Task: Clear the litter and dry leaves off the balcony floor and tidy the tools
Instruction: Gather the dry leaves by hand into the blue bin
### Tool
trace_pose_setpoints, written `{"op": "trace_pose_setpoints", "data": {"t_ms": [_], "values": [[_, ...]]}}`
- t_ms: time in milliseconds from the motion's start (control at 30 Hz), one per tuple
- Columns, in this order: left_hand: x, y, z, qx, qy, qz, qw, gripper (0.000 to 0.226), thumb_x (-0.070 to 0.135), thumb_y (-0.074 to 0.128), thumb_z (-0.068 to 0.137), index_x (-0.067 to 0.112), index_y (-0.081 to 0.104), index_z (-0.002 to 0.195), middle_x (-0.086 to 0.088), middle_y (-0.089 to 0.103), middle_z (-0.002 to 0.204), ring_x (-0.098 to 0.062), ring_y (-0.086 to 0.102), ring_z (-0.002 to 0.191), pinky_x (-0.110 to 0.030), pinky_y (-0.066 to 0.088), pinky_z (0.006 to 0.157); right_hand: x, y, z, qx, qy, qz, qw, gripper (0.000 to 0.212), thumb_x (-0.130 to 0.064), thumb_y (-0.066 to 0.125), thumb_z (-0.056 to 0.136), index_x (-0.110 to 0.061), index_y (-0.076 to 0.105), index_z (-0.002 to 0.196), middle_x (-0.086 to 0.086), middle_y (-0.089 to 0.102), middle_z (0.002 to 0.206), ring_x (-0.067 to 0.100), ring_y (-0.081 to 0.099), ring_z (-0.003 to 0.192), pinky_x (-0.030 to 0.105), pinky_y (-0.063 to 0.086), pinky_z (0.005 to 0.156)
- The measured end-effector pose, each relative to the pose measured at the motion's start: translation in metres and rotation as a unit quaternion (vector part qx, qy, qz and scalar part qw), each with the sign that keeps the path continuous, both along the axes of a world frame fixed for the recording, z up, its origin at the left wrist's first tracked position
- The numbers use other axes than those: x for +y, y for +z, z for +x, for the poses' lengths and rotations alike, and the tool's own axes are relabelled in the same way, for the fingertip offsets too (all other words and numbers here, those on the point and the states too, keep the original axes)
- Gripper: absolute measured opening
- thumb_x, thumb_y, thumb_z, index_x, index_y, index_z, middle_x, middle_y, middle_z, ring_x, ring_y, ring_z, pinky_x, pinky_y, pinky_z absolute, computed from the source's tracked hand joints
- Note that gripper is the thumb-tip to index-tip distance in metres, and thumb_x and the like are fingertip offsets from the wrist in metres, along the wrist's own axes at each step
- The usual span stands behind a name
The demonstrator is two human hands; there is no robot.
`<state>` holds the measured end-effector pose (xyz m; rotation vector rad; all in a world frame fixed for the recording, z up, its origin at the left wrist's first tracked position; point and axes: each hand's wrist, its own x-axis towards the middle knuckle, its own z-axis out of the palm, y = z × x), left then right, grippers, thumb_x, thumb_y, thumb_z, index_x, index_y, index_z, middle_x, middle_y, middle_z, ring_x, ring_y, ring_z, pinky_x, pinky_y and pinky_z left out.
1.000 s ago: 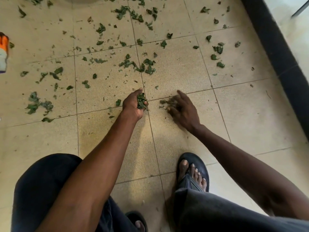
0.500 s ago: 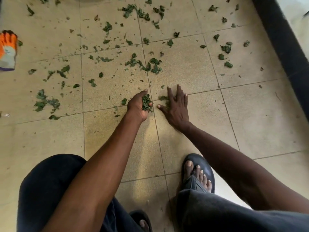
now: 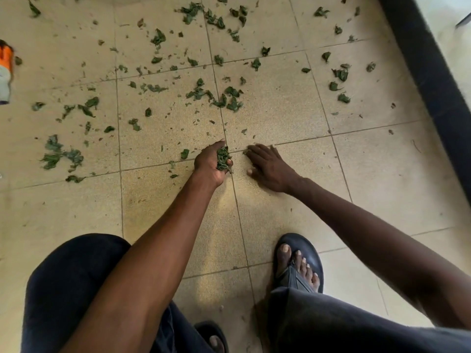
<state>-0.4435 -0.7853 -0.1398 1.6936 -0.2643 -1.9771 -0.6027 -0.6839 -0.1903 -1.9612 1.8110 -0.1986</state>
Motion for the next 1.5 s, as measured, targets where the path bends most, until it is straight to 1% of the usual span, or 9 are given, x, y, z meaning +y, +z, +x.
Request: {"op": "trace_pose_setpoints", "data": {"t_ms": [133,400,567,667,767,1000,1133,1333,1500], "values": [[0.004,-0.002,-0.009,0.012,-0.015,0.006,1.0,0.016,0.01,0.074,0.083,0.01,0.058,0.086,-0.007,0.051,0.086,-0.018,0.046,0.068,-0.02,0.04,0.043,0.022,0.016,-0.011,0.082,0.1,0.081,0.988,0.071,-0.007,0.041,0.095,-0.013,0.005,0.156,0.01,-0.005,0.163,0.031,-0.008,0.15,0.048,0.002,0.119],[0.018,-0.006,-0.024,0.011,-0.061,0.019,0.998,0.016,0.011,0.074,0.084,0.01,0.058,0.087,-0.008,0.051,0.084,-0.018,0.047,0.068,-0.02,0.041,0.043,0.073,0.002,-0.02,0.129,0.129,-0.074,0.98,0.045,-0.008,0.035,0.093,0.006,0.056,0.13,0.025,0.053,0.137,0.042,0.053,0.125,0.046,0.061,0.068],[0.028,-0.011,-0.031,0.026,-0.102,0.027,0.994,0.014,0.012,0.072,0.085,0.011,0.058,0.087,-0.007,0.052,0.08,-0.016,0.048,0.066,-0.018,0.041,0.041,0.066,0.021,-0.031,0.038,-0.103,-0.095,0.989,0.033,-0.007,0.046,0.099,-0.004,0.061,0.128,0.013,0.056,0.137,0.027,0.062,0.112,0.035,0.053,0.09],[0.034,-0.012,-0.037,0.031,-0.115,0.033,0.992,0.011,0.006,0.069,0.084,0.01,0.06,0.085,-0.007,0.052,0.079,-0.017,0.048,0.064,-0.018,0.041,0.041,0.046,0.035,-0.046,-0.189,-0.442,-0.075,0.874,0.032,0.007,0.054,0.086,-0.007,0.074,0.106,0.004,0.075,0.101,0.014,0.069,0.081,0.023,0.053,0.072],[0.04,-0.013,-0.045,0.033,-0.14,0.037,0.989,0.009,0.006,0.067,0.084,0.01,0.059,0.085,-0.008,0.053,0.079,-0.018,0.049,0.063,-0.019,0.04,0.041,0.029,0.052,-0.024,-0.415,-0.551,-0.017,0.724,0.024,0.009,0.057,0.087,-0.004,0.074,0.098,0.002,0.074,0.088,0.015,0.068,0.074,0.021,0.054,0.057],[0.038,-0.018,-0.052,0.082,-0.12,0.063,0.987,0.047,0.052,0.072,0.08,0.009,0.068,0.098,-0.013,0.072,0.103,-0.032,0.069,0.101,-0.049,0.05,0.097,0.015,0.075,0.048,-0.257,-0.324,0.037,0.91,0.04,0.002,0.045,0.092,-0.007,0.059,0.128,0.01,0.068,0.111,0.022,0.065,0.099,0.022,0.047,0.077],[0.039,-0.013,-0.052,0.099,-0.169,0.057,0.979,0.033,0.038,0.075,0.08,0.01,0.07,0.097,-0.01,0.072,0.094,-0.028,0.069,0.095,-0.04,0.053,0.094,0.018,0.075,0.047,-0.245,-0.395,-0.082,0.882,0.027,-0.004,0.046,0.094,-0.006,0.064,0.115,0.009,0.072,0.098,0.023,0.069,0.087,0.03,0.055,0.069],[0.035,-0.004,-0.046,0.096,-0.162,0.036,0.981,0.01,0.01,0.059,0.087,0.009,0.064,0.078,-0.008,0.064,0.073,-0.022,0.062,0.066,-0.029,0.051,0.064,0.003,0.064,0.041,-0.216,-0.405,-0.076,0.886,0.018,-0.001,0.061,0.083,-0.007,0.074,0.094,0.005,0.066,0.101,0.009,0.056,0.088,0.002,0.036,0.066],[0.019,0.001,-0.036,0.084,-0.097,0.022,0.992,0.01,0.004,0.057,0.088,0.008,0.053,0.08,-0.008,0.053,0.064,-0.016,0.051,0.053,-0.018,0.039,0.041,0.035,0.05,0.035,-0.235,-0.487,-0.091,0.836,0.053,-0.042,0.042,0.102,-0.012,0.043,0.145,0.004,0.041,0.152,0.011,0.037,0.136,0.03,0.027,0.114]]}}
